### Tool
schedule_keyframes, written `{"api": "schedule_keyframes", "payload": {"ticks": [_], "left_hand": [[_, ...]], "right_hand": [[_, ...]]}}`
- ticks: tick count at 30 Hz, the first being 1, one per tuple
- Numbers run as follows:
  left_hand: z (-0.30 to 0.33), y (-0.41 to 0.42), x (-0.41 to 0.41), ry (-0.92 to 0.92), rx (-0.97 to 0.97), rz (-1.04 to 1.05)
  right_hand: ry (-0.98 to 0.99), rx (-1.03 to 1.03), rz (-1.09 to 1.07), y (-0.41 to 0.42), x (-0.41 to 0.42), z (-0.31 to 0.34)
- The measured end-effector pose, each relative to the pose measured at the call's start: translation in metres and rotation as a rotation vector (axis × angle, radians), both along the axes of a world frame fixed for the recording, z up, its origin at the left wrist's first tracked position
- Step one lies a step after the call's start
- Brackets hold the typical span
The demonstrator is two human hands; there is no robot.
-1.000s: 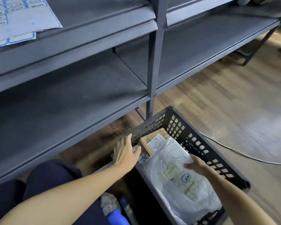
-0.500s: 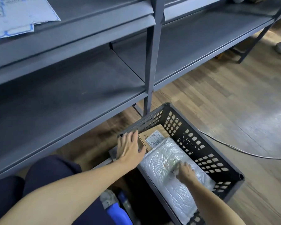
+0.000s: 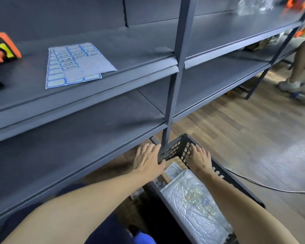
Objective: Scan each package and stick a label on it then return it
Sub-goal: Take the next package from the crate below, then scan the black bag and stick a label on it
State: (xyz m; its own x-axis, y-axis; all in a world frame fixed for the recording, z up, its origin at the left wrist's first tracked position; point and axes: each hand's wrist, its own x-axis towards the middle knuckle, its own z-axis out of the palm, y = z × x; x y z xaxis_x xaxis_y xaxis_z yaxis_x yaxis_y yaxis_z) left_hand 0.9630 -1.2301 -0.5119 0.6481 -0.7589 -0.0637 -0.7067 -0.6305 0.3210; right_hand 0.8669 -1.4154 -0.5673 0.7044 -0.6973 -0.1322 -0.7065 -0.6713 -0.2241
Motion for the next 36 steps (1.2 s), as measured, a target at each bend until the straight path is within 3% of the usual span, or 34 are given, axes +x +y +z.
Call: {"api": "schedule_keyframes", "payload": {"ticks": [7, 12, 17, 27, 36], "left_hand": [[0.102, 0.012, 0.015, -0.130, -0.238, -0.040], [0.180, 0.043, 0.039, -0.276, -0.292, 0.005], [0.238, 0.103, 0.074, -0.384, -0.295, 0.155], [0.269, 0.302, 0.127, -0.502, -0.162, 0.614], [0.258, 0.448, 0.111, -0.499, -0.056, 0.986]], "right_hand": [[-0.324, -0.229, -0.053, 0.016, 0.033, 0.149], [-0.573, -0.302, 0.047, 0.054, 0.064, 0.260], [-0.518, -0.299, 0.289, 0.121, 0.121, 0.328], [-0.512, -0.232, 0.706, 0.297, 0.223, 0.365], [-0.433, -0.155, 1.071, 0.452, 0.242, 0.350]]}}
